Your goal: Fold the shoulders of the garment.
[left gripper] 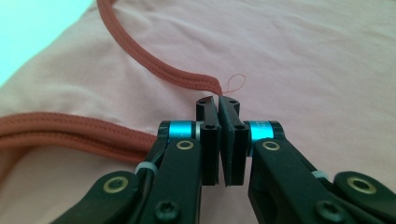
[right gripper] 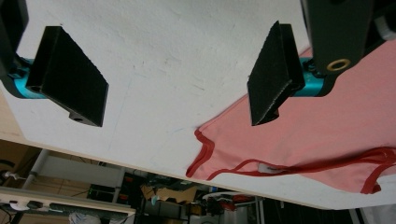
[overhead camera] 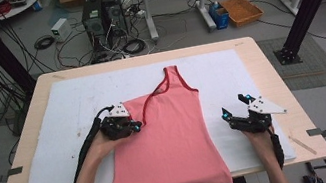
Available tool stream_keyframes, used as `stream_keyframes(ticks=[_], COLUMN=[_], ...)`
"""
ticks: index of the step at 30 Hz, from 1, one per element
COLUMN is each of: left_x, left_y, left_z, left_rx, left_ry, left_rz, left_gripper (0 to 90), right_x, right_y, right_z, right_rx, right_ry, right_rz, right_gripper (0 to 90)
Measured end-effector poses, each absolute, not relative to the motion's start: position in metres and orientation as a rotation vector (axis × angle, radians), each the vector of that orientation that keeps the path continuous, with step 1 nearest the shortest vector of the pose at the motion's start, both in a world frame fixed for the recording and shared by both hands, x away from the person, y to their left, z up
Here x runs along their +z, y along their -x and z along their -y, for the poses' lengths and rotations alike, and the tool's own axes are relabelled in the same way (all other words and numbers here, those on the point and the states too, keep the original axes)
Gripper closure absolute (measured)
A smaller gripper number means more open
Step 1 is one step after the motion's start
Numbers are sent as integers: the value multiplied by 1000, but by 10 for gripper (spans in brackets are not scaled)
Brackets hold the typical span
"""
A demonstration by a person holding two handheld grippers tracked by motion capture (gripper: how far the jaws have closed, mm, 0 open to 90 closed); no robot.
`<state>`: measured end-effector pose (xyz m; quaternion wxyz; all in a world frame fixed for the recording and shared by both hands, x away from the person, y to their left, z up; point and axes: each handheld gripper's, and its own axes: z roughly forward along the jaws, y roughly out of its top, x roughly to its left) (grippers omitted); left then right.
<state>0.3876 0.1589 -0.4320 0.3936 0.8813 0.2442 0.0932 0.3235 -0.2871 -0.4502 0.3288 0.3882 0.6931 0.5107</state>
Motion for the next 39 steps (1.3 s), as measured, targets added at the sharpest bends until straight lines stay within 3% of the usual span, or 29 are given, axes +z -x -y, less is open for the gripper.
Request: stream_keyframes(ticks=[20, 25, 26, 39], left_x=[-442, -443, -443, -437], left_y=[-378, -371, -369, -358], left_z=[-155, -157, -158, -203], left_rx=[138, 144, 151, 294], left_ry=[-2233, -2195, -2180, -2023], left_rz=[-637, -605, -606, -708], left_gripper=[853, 642, 560, 429], right_x=[-450, -450, -450, -450], right_y=[-324, -323, -323, -324], right_z=[288, 289, 289, 288], right_rx=[1344, 1360, 1357, 1347], right_ry=[-1012, -1023, -1020, -1022], right_rz=[-1810, -1804, -1806, -1810], right_gripper=[201, 201, 201, 201])
